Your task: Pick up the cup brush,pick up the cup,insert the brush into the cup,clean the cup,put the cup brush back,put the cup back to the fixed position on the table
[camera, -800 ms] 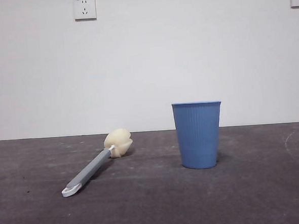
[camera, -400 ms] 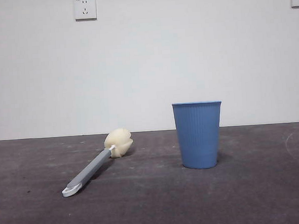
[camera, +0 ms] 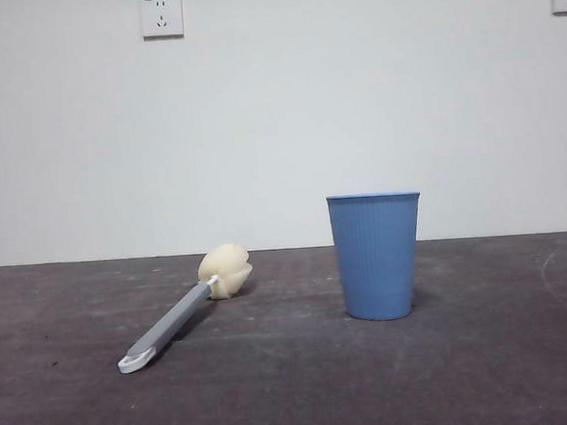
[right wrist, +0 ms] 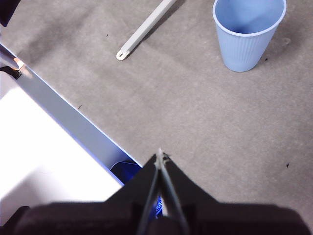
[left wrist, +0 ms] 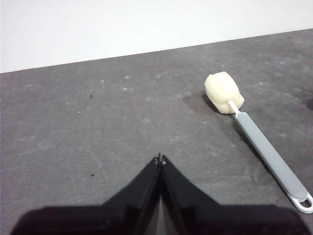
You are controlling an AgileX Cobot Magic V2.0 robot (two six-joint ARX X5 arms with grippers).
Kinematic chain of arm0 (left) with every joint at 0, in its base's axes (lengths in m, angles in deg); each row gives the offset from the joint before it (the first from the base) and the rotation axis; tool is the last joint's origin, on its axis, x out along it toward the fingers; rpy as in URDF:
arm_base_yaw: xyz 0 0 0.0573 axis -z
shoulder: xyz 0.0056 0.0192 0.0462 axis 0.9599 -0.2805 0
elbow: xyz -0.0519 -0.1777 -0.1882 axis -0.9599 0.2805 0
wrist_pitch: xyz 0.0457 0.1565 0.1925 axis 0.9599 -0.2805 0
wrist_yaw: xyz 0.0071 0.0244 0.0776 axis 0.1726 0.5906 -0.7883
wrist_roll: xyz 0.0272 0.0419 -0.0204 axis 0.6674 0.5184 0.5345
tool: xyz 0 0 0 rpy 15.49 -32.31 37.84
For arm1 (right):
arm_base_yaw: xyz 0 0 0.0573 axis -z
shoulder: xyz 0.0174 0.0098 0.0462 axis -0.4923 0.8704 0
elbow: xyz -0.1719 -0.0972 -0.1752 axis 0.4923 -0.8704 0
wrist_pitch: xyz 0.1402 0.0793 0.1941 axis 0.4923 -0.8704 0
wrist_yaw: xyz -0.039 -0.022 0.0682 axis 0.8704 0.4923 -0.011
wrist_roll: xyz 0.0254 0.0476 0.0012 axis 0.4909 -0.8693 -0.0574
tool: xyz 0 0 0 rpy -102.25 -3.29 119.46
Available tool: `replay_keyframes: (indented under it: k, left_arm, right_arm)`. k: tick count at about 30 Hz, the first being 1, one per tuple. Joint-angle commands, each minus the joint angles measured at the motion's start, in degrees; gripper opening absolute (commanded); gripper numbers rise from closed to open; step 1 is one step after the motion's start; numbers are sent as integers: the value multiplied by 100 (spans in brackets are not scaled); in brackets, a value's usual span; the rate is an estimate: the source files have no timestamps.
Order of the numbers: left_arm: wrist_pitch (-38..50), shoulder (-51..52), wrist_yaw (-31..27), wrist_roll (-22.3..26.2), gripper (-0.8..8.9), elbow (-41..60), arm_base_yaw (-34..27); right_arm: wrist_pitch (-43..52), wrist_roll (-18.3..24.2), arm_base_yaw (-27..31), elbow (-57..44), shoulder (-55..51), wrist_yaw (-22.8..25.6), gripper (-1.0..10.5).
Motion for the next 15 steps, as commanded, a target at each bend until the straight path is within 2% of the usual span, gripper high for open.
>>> replay_keyframes:
  k: [1, 5, 9, 15]
  left_arm:
    - [11, 15, -7, -55, -4, 79, -11]
    - [11, 15, -7, -55, -4, 79, -11]
    - [11, 15, -9, -55, -4, 79, -11]
    - [13, 15, -7, -55, -4, 79, -11]
  right_arm:
    - [17, -55, -9, 4, -9, 15, 1]
    - [13, -15, -4, 4, -94, 46, 1]
    - [195, 380, 76, 2, -400, 732, 1]
    - [1650, 409, 455, -15, -1274, 931, 1]
